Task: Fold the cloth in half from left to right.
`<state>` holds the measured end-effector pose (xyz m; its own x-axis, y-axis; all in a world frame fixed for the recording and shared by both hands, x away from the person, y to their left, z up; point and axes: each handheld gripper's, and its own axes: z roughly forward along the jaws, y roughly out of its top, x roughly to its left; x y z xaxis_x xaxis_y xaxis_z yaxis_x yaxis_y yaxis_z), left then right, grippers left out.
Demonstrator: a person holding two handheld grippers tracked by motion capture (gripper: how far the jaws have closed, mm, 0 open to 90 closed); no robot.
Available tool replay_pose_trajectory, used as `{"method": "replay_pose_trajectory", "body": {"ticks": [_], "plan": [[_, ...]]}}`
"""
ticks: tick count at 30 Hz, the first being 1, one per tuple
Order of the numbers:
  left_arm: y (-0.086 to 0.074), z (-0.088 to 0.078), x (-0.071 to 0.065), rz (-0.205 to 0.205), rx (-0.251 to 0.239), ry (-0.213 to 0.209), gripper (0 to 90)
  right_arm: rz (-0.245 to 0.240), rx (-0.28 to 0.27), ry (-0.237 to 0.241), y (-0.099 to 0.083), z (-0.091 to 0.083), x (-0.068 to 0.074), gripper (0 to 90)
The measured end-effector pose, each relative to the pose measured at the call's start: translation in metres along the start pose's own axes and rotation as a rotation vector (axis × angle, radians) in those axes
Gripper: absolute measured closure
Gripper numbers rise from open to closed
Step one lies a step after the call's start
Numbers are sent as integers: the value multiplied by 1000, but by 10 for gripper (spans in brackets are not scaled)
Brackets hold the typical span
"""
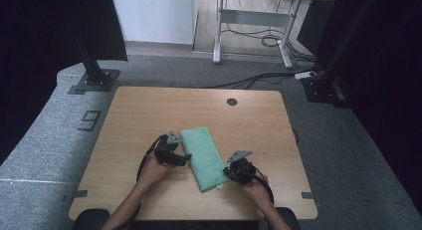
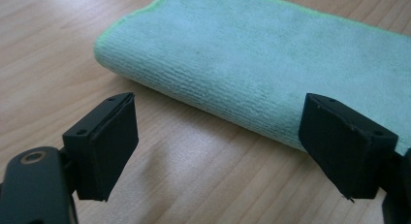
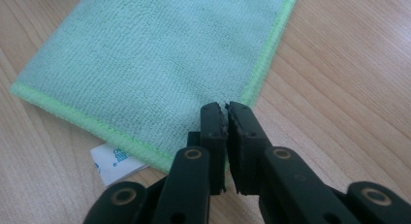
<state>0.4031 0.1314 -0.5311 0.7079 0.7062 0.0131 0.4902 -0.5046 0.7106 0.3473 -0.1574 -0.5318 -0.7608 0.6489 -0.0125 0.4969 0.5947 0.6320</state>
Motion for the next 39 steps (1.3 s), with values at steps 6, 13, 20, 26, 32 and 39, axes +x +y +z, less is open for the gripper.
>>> {"method": "replay_pose_trajectory", "body": {"ticks": [6,13,20,26,32,39], "plan": [[-5,10,-2,28,43,36,138,16,-4,1,-2,0,-3,780],[-8,9,3,-1,31,46,125,29,-11,-7,-4,0,-7,688],[-7,-5,-6,-45,1,1,119,27,-26,-15,-8,-1,-9,596],[-12,6,-15,-22,53,23,100,3,-22,-7,-9,-2,-6,563],[-13,9,-10,-51,66,62,60,-6,-27,11,-9,-1,-3,535],[-12,10,1,-78,62,103,60,-22,-35,25,-6,2,4,518]]}}
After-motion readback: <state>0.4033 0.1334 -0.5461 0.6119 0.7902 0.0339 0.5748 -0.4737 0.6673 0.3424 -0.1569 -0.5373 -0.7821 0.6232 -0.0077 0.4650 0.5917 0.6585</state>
